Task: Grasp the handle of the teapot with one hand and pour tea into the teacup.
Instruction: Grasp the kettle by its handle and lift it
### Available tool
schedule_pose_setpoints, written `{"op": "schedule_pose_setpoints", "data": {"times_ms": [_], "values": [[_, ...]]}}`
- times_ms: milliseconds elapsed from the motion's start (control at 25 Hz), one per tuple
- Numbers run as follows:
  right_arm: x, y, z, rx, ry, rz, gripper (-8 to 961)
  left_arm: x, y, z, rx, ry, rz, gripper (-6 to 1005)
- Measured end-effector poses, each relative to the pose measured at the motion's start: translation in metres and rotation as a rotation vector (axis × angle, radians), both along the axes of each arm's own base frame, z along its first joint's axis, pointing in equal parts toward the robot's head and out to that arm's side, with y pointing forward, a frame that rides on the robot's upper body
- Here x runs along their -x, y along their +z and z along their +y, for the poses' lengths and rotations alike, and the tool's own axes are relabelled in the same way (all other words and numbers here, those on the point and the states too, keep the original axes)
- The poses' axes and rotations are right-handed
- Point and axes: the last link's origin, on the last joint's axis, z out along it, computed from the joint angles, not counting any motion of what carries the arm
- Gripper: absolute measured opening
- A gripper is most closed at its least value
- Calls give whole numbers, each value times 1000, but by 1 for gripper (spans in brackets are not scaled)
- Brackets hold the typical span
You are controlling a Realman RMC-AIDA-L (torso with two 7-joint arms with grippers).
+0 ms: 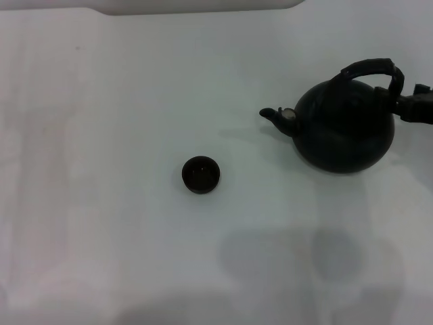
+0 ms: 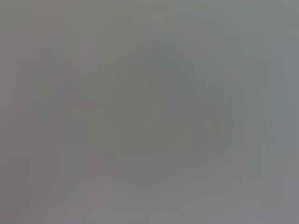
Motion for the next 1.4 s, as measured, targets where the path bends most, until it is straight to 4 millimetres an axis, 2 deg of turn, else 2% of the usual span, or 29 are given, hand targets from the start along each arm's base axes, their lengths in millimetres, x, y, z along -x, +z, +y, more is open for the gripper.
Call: {"op": "schedule_pose_setpoints", "data": {"times_ms": [400,640,840,1080,1400], "values": [[-3,-7,13,6,-4,8,807,1,0,-1,0,4,3,884],[-3,-6,17,-13,-3,12,756,2,0,-2,0,6,4,884],[-2,-7,19,-10,1,9,572,4,1,-3,-6,16,3,883],[-1,-8,20,9,8,-2,487,5,2,-4,-8,22,4,878],[-3,-4,21,13,-4,-3,277,5,1,-4,-8,22,2,877]]}}
